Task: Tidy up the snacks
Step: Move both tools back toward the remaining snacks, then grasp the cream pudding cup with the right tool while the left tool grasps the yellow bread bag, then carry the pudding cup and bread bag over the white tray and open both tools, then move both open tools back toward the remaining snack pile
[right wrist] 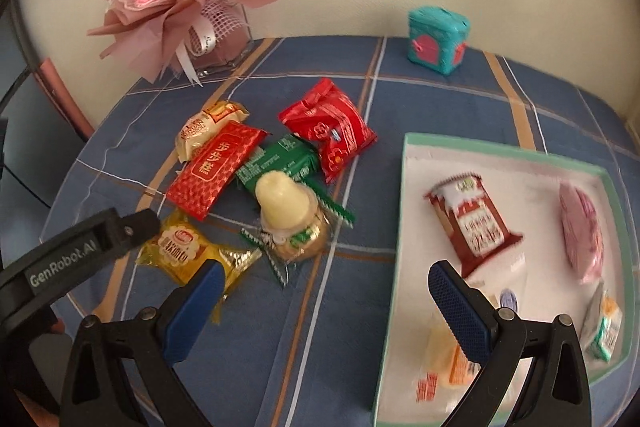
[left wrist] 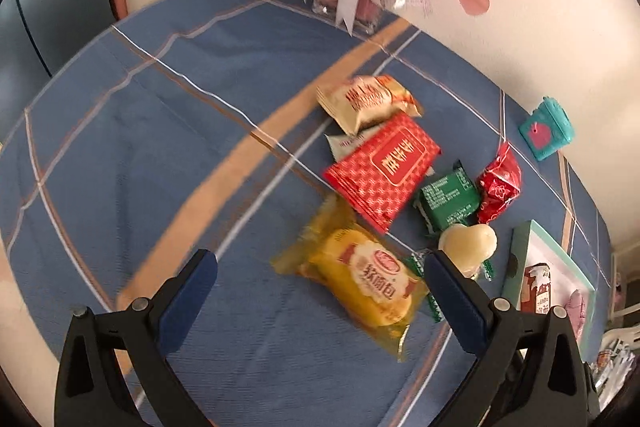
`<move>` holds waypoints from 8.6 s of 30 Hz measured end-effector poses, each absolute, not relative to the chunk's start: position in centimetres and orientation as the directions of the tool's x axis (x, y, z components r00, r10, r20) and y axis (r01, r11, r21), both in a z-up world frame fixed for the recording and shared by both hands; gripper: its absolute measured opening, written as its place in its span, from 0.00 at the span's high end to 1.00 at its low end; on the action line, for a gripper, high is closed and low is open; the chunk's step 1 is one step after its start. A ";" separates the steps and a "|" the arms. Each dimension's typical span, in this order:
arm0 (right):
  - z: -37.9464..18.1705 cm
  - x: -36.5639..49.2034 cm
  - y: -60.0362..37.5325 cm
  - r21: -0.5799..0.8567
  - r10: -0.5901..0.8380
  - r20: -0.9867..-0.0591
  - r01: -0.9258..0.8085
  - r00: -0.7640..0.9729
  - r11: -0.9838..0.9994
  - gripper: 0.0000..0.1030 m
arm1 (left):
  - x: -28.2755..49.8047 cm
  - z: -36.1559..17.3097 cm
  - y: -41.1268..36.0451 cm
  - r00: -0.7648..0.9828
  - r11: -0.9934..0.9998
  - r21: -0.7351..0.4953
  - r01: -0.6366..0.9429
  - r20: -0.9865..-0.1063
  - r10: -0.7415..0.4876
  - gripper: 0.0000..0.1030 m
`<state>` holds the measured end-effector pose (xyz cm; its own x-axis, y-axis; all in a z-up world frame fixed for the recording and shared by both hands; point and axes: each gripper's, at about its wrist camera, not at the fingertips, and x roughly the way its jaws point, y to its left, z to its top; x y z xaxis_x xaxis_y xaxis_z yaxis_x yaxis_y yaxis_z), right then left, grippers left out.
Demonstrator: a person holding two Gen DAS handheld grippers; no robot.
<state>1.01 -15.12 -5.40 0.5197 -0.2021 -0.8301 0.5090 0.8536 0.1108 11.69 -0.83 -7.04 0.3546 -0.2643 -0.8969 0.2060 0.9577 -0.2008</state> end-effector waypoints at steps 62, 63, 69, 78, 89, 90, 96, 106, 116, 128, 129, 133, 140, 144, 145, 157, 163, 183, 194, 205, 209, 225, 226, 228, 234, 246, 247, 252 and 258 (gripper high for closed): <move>-3.0 0.4 -16.1 0.135 -0.190 -0.807 0.487 0.559 0.863 0.56 | 10.5 -4.2 -0.1 0.303 0.861 -0.487 0.144 -0.807 -0.507 0.61; -2.7 0.1 -16.1 0.140 -0.189 -0.805 0.489 0.563 0.861 0.56 | 10.3 -3.9 -0.1 0.309 0.860 -0.489 0.149 -0.803 -0.510 0.61; -1.1 -1.3 -15.9 0.150 -0.195 -0.785 0.487 0.587 0.861 0.56 | 9.4 -2.8 -1.3 0.324 0.853 -0.491 0.179 -0.789 -0.522 0.61; 0.1 -3.3 -17.4 0.146 -0.223 -0.777 0.513 0.588 0.846 0.56 | 7.9 -1.3 -3.2 0.346 0.847 -0.486 0.216 -0.773 -0.531 0.61; -0.3 -7.9 -23.8 0.161 -0.294 -0.792 0.649 0.534 0.743 0.56 | 5.0 -0.9 -8.7 0.314 0.832 -0.455 0.316 -0.778 -0.545 0.61; -0.3 -8.2 -24.3 0.162 -0.299 -0.794 0.658 0.529 0.735 0.56 | 4.6 -0.8 -9.3 0.312 0.829 -0.451 0.331 -0.777 -0.548 0.61; -0.8 -11.3 -28.2 0.163 -0.341 -0.805 0.734 0.486 0.659 0.56 | 1.8 0.1 -13.8 0.290 0.790 -0.411 0.455 -0.770 -0.568 0.61; -1.4 -15.8 -32.9 0.153 -0.396 -0.811 0.810 0.430 0.566 0.56 | -1.7 0.7 -19.8 0.258 0.715 -0.352 0.603 -0.763 -0.593 0.61; -3.7 -16.6 -35.7 0.143 -0.403 -0.821 0.830 0.404 0.540 0.56 | -2.2 -0.5 -23.5 0.243 0.692 -0.313 0.651 -0.777 -0.581 0.61; -6.3 -15.4 -37.4 0.111 -0.393 -0.842 0.831 0.370 0.546 0.56 | -0.8 -3.2 -25.4 0.222 0.704 -0.320 0.634 -0.797 -0.562 0.61; -6.4 -15.4 -37.5 0.108 -0.393 -0.843 0.831 0.368 0.546 0.56 | -0.8 -3.4 -25.6 0.218 0.704 -0.321 0.634 -0.798 -0.561 0.61; -7.0 -15.5 -38.0 0.107 -0.390 -0.848 0.837 0.358 0.537 0.56 | -0.8 -4.2 -26.4 0.210 0.700 -0.320 0.638 -0.803 -0.558 0.61; -7.8 -15.5 -38.3 0.099 -0.383 -0.859 0.844 0.340 0.528 0.56 | -1.0 -5.2 -27.0 0.194 0.700 -0.323 0.637 -0.811 -0.552 0.61; -7.7 -15.5 -38.3 0.089 -0.385 -0.862 0.846 0.330 0.526 0.56 | -1.0 -4.9 -26.9 0.202 0.705 -0.311 0.637 -0.816 -0.542 0.60; -7.6 -15.5 -38.2 0.091 -0.384 -0.862 0.847 0.330 0.524 0.56 | -0.9 -4.8 -26.8 0.200 0.708 -0.311 0.634 -0.818 -0.539 0.59; -5.2 -14.8 -35.9 0.080 -0.401 -0.848 0.832 0.346 0.549 0.51 | -0.4 -2.4 -24.1 0.229 0.733 -0.267 0.626 -0.835 -0.501 0.40; -4.0 -14.6 -33.6 0.068 -0.397 -0.850 0.819 0.347 0.570 0.51 | -0.6 -1.8 -21.9 0.297 0.760 -0.175 0.626 -0.848 -0.440 0.33; -1.1 -16.0 -27.2 0.068 -0.388 -0.849 0.801 0.360 0.594 0.45 | -2.1 -0.6 -15.4 0.572 0.832 0.168 0.528 -0.795 -0.203 0.18; -1.4 -16.0 -24.3 0.048 -0.371 -0.861 0.783 0.347 0.620 0.28 | -2.0 -0.6 -12.8 0.563 0.859 0.195 0.473 -0.817 -0.124 0.18; -1.7 -15.0 -23.2 0.044 -0.372 -0.855 0.765 0.362 0.643 0.00 | -0.7 -1.0 -11.4 0.507 0.875 0.127 0.468 -0.849 -0.148 0.18; -1.9 -14.0 -22.6 0.045 -0.362 -0.855 0.748 0.372 0.662 0.00 | 0.0 -1.5 -10.9 0.507 0.880 0.137 0.456 -0.852 -0.130 0.09; -2.9 -10.6 -20.9 0.050 -0.371 -0.841 0.739 0.394 0.672 0.00 | 3.3 -1.6 -7.6 0.580 0.924 0.142 0.354 -0.809 -0.097 0.03; -2.8 -10.5 -20.8 0.049 -0.375 -0.838 0.739 0.397 0.672 0.00 | 3.5 -1.6 -7.4 0.582 0.928 0.141 0.346 -0.808 -0.094 0.03; -2.6 -10.1 -20.5 0.046 -0.388 -0.828 0.738 0.405 0.673 0.00 | 4.0 -1.6 -7.0 0.586 0.934 0.138 0.329 -0.806 -0.087 0.03; -2.4 -8.7 -19.4 0.069 -0.371 -0.818 0.715 0.440 0.696 0.00 | 5.3 -1.6 -5.6 0.592 0.951 0.135 0.280 -0.803 -0.060 0.02; -2.6 -5.6 -16.9 0.134 -0.281 -0.817 0.641 0.503 0.755 0.00 | 8.1 -2.1 -2.0 0.563 0.978 0.111 0.179 -0.826 -0.009 0.02; -2.7 -5.3 -16.6 0.145 -0.268 -0.818 0.633 0.509 0.761 0.00 | 8.3 -2.1 -1.7 0.566 0.979 0.113 0.172 -0.824 -0.004 0.02; -2.8 -4.2 -16.0 0.184 -0.225 -0.815 0.605 0.535 0.774 0.00 | 9.2 -2.0 -0.5 0.574 0.984 0.101 0.150 -0.819 -0.003 0.02; -2.8 -2.7 -15.4 0.220 -0.192 -0.801 0.577 0.568 0.787 0.00 | 10.6 -1.9 0.3 0.533 0.983 0.002 0.183 -0.841 -0.098 0.02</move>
